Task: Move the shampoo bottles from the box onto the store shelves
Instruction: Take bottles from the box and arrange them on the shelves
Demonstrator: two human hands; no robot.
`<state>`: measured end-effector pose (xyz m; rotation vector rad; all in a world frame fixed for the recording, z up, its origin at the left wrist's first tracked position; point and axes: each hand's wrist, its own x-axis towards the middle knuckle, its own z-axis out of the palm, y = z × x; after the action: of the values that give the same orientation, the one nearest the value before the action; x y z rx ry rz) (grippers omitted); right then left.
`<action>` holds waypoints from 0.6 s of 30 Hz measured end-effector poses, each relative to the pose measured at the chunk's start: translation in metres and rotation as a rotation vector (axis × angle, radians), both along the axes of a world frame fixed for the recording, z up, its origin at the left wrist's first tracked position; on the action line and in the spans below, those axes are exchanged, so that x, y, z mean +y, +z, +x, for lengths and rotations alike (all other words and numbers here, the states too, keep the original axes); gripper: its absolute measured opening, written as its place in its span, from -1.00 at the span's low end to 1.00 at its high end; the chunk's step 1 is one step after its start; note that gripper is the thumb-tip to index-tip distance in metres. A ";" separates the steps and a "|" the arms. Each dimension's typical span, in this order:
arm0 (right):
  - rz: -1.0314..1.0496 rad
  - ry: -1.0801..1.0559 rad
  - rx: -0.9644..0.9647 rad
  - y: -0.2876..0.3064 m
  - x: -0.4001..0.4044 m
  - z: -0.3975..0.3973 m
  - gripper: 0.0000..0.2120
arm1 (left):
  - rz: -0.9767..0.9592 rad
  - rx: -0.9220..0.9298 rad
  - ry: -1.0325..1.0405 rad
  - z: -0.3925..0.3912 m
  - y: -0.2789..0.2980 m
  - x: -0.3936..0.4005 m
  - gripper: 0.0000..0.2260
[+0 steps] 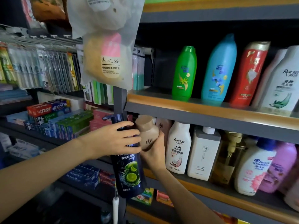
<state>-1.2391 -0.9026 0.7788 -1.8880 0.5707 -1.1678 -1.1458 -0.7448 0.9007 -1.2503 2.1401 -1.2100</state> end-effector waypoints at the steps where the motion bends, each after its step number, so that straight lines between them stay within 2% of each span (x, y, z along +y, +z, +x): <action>1: 0.006 -0.027 0.031 -0.006 -0.002 0.006 -0.16 | 0.000 0.006 0.015 0.001 0.001 0.001 -0.60; 4: 0.142 -0.145 0.005 -0.019 -0.006 0.016 -0.09 | 0.037 -0.005 0.044 0.003 -0.001 -0.001 -0.54; 7: 0.216 -0.274 -0.006 -0.015 -0.012 0.022 -0.16 | 0.030 -0.026 0.050 0.004 -0.001 -0.004 -0.52; 10: 0.193 -0.310 0.061 -0.010 -0.010 0.025 -0.17 | 0.035 0.008 0.036 0.003 -0.006 -0.007 -0.49; 14: 0.134 -0.311 0.087 -0.014 -0.003 0.024 -0.22 | 0.039 0.034 -0.017 -0.004 -0.005 -0.011 -0.61; 18: 0.119 -0.280 0.110 -0.011 -0.003 0.022 -0.31 | 0.040 0.035 -0.005 -0.007 -0.005 -0.012 -0.52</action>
<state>-1.2168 -0.9056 0.7679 -1.8187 0.9697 -1.1807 -1.1532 -0.7567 0.8960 -1.2581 2.1825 -1.1494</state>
